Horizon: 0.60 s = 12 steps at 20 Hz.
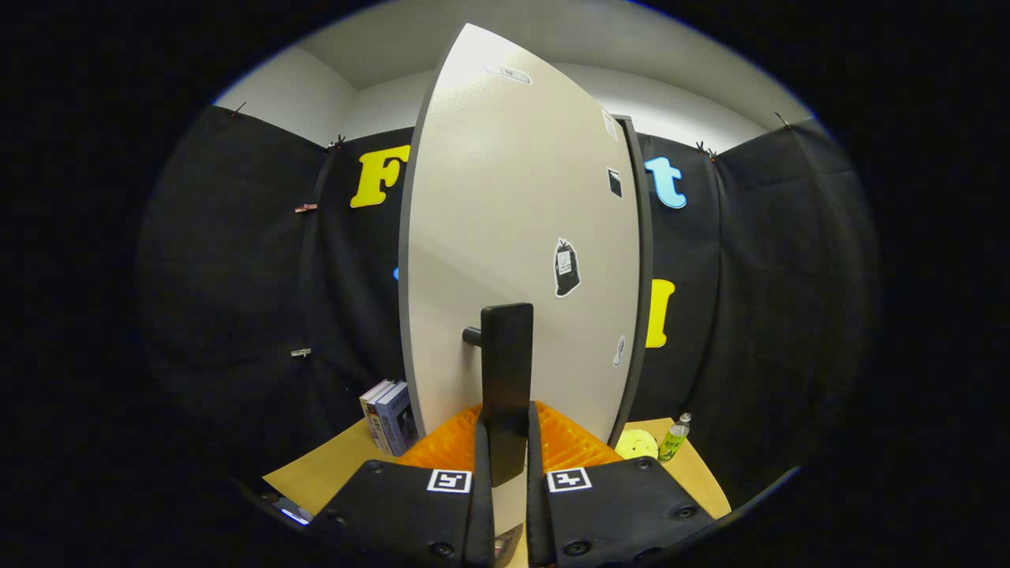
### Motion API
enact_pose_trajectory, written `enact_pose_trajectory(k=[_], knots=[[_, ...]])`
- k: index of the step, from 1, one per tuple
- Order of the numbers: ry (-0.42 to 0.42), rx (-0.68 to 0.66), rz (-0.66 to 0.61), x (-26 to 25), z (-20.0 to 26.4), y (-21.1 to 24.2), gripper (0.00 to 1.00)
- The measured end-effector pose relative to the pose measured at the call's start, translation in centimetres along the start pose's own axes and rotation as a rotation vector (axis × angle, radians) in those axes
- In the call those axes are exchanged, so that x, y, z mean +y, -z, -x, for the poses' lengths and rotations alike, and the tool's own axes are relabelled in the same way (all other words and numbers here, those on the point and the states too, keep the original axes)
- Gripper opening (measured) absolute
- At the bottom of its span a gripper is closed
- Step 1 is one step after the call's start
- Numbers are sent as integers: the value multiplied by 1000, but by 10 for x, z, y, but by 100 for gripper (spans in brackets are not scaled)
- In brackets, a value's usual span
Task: Open the shoe cabinet door, grab the shoes and put them into the shoe cabinet, then close the shoe cabinet door.
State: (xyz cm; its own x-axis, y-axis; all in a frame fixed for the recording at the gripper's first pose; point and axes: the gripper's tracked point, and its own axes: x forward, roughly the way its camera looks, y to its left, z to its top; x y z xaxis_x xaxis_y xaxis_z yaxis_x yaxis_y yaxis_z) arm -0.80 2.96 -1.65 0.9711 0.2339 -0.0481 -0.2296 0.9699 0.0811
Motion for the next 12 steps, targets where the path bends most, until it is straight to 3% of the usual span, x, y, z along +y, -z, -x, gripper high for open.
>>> enact_pose_trajectory(k=[12], knots=[[172, 11, 48, -84, 29, 2, 19]])
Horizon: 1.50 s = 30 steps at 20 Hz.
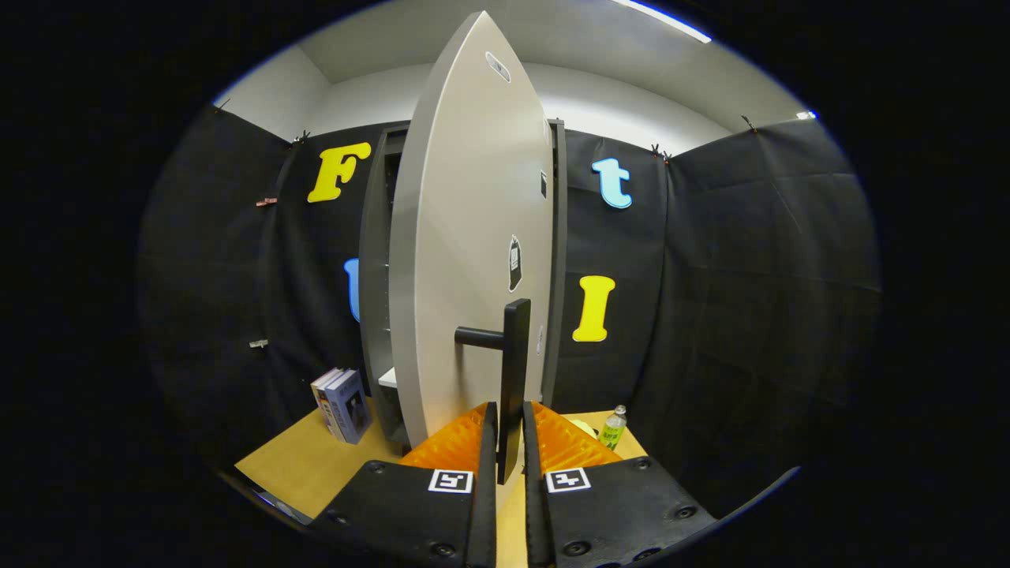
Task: Open the shoe cabinet door, grab the shoes and put them into the shoe cabinet, then close the shoe cabinet door.
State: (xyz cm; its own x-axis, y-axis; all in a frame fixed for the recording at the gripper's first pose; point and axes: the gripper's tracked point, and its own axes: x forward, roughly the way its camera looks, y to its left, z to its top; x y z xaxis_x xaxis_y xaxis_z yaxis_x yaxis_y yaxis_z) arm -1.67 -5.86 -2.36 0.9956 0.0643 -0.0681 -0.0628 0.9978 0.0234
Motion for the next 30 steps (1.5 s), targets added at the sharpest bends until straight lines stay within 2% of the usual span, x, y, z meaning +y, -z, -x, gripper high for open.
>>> enact_pose_trajectory(k=[7, 11, 15, 19, 20, 23, 25, 26, 29, 30], knots=[[37, -8, -52, -81, 21, 9, 13], [5, -14, -81, -107, 21, 10, 13], [-4, -14, -83, -115, 24, 14, 14], [62, -19, -91, -109, 29, 9, 14], [77, -22, -90, -110, 34, 11, 17], [108, -29, -76, -101, 52, 12, 36], [111, -41, -45, -88, 67, 15, 43], [94, -44, -32, -76, 73, 16, 43], [42, -31, -54, -39, 81, 28, 72], [19, -18, -69, -25, 80, 34, 72]])
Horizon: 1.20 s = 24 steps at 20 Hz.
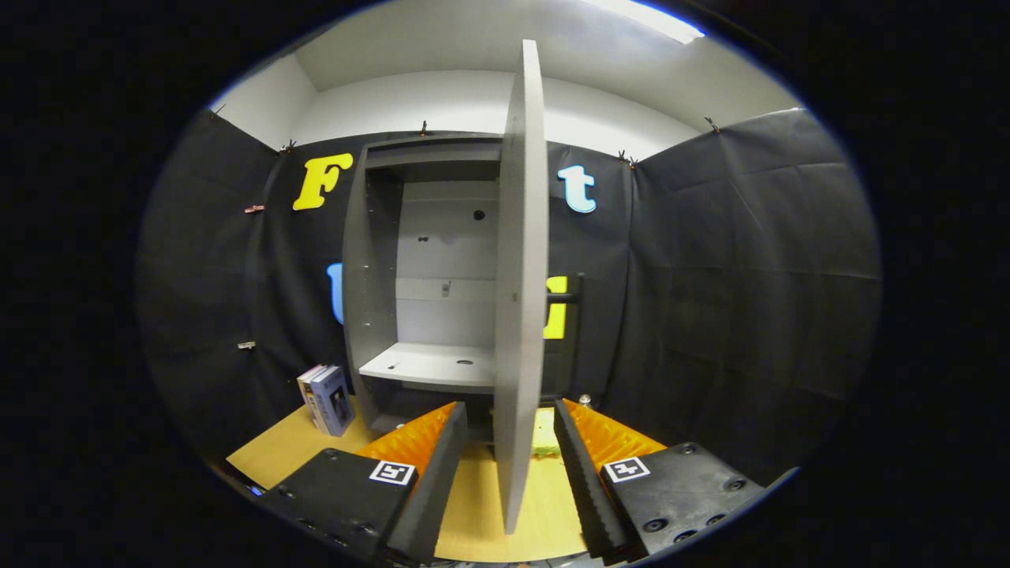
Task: Open the shoe cabinet door, grab the shoes and put them into the shoe cabinet, then close the shoe cabinet door.
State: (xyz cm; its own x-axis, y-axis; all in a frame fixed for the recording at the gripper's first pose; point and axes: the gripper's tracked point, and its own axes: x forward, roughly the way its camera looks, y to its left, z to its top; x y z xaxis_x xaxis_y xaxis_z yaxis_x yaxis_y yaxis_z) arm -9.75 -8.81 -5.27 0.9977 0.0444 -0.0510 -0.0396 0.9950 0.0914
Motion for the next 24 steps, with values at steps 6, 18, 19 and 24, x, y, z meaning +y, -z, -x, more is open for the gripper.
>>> enact_pose_trajectory(k=[6, 18, 19, 24], knots=[[-131, 115, -31, 76, -26, 73, 75], [-222, 528, -1, 144, -62, 293, 78], [-221, 554, 6, 145, -63, 311, 78], [-208, 675, 1, 156, -71, 390, 78]])
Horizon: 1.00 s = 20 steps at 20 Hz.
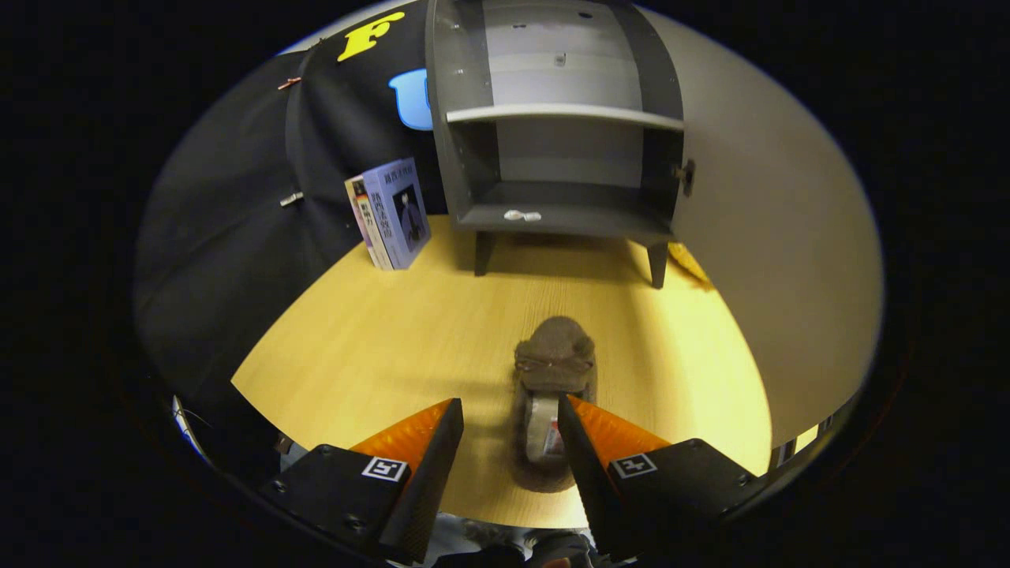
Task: Open the shoe cabinet door, grab the shoes and put them into the shoe cabinet, then close the shoe cabinet door.
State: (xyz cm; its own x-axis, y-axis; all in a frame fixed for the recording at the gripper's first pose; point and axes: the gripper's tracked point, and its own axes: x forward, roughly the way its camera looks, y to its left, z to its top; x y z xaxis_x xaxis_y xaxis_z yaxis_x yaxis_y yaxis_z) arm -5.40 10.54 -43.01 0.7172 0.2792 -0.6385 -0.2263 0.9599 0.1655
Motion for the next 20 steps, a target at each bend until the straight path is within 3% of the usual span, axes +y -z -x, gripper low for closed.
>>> enact_pose_trajectory(k=[6, 18, 20], knots=[[29, 43, -20, -4, -48, 25, 78], [101, -21, -32, -16, -105, 10, 78], [163, -26, -29, -30, -107, 8, 66]])
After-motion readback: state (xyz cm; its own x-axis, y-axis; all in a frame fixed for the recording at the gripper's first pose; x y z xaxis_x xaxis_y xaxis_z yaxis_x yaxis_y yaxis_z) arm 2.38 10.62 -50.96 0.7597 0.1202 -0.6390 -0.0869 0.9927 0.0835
